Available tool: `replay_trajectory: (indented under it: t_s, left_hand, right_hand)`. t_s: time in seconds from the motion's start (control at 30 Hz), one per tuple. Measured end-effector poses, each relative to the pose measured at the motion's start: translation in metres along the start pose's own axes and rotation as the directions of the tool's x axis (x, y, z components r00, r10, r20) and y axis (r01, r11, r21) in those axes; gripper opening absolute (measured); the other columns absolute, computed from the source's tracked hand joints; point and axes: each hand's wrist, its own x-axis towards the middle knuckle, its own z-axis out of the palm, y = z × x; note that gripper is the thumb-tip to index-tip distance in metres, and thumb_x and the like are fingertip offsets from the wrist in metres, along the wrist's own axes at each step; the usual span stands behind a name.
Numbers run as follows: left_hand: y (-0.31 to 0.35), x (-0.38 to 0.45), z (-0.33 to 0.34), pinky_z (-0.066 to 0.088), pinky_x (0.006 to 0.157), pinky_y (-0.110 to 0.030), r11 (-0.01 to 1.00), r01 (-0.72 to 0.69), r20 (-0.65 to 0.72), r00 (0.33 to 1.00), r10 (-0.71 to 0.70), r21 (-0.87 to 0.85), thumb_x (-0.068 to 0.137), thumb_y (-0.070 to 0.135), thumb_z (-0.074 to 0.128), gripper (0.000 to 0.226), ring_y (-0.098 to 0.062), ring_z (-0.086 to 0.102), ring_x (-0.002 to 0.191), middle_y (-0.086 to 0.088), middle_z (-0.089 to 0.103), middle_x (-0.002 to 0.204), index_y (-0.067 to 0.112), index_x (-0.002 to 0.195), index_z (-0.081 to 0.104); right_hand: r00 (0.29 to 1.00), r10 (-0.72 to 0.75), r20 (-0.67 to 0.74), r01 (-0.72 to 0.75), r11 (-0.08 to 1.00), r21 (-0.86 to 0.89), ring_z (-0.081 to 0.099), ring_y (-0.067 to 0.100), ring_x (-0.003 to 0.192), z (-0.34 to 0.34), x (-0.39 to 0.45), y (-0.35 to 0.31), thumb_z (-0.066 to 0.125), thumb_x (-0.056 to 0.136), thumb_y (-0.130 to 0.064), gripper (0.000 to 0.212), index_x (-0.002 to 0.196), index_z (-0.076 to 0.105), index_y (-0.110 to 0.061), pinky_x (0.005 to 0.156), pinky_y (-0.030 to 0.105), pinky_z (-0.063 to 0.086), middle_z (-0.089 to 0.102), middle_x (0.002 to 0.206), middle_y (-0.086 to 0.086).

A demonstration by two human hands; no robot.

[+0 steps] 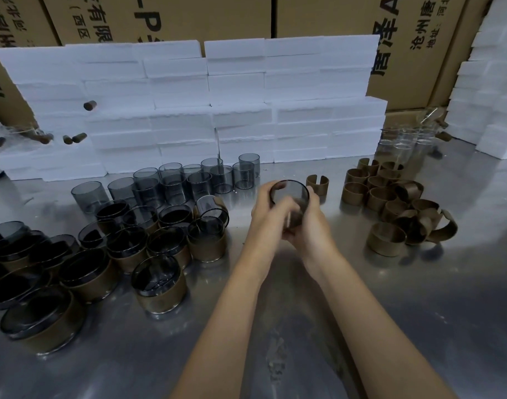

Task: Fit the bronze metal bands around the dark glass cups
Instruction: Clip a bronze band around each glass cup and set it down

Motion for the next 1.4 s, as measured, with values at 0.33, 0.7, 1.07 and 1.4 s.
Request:
replay_trajectory:
  t_s: [0.33, 0.7, 1.07, 1.4]
  left_hand:
    - [-0.007, 0.005, -0.006, 0.057, 0.078, -0.023, 0.997, -0.072, -0.130, 0.989, 0.070, -0.006, 0.083, 0.023, 0.084, 0.032, -0.010, 0.072, 0.096, 0.000, 0.075, 0.107, 0.029, 0.109, 0.065]
    - [-0.011, 0.015, -0.005, 0.052, 0.071, -0.020, 1.000, 0.004, -0.172, 0.985, -0.009, -0.029, 0.105, 0.010, 0.047, 0.027, 0.005, 0.069, 0.079, 0.009, 0.071, 0.092, 0.022, 0.102, 0.071]
    - [-0.027, 0.017, -0.004, 0.037, 0.078, 0.002, 0.937, -0.156, -0.144, 0.967, 0.209, 0.314, 0.099, 0.042, 0.064, 0.047, 0.006, 0.060, 0.110, 0.008, 0.064, 0.131, 0.026, 0.142, 0.058]
    - [-0.033, 0.018, -0.005, 0.053, 0.101, -0.055, 0.985, 0.113, -0.265, 0.953, -0.144, -0.128, 0.103, 0.049, 0.049, 0.033, -0.032, 0.070, 0.110, -0.011, 0.075, 0.114, 0.025, 0.113, 0.069]
  right_hand:
    - [0.998, 0.004, 0.057, 0.001, 0.996, -0.093, 0.074, 0.020, 0.082, -0.004, 0.000, 0.002, 0.035, 0.108, -0.044, 0.048, 0.101, 0.073, -0.016, 0.070, 0.034, 0.055, 0.078, 0.092, 0.007]
    - [0.996, 0.093, 0.015, -0.094, 0.995, 0.034, 0.073, 0.024, 0.085, -0.002, -0.002, 0.003, 0.035, 0.111, -0.037, 0.044, 0.116, 0.069, -0.010, 0.067, 0.035, 0.058, 0.075, 0.107, 0.016]
    - [1.000, 0.020, -0.003, -0.020, 0.999, 0.025, 0.076, 0.018, 0.088, -0.009, 0.004, 0.000, 0.049, 0.104, -0.054, 0.043, 0.112, 0.071, -0.018, 0.067, 0.030, 0.059, 0.079, 0.101, 0.008]
    - [0.914, -0.389, -0.116, 0.283, 0.816, -0.504, 0.060, -0.003, 0.063, 0.000, 0.001, 0.013, 0.062, 0.094, -0.060, 0.039, 0.083, 0.064, -0.022, 0.066, 0.022, 0.043, 0.065, 0.067, -0.011]
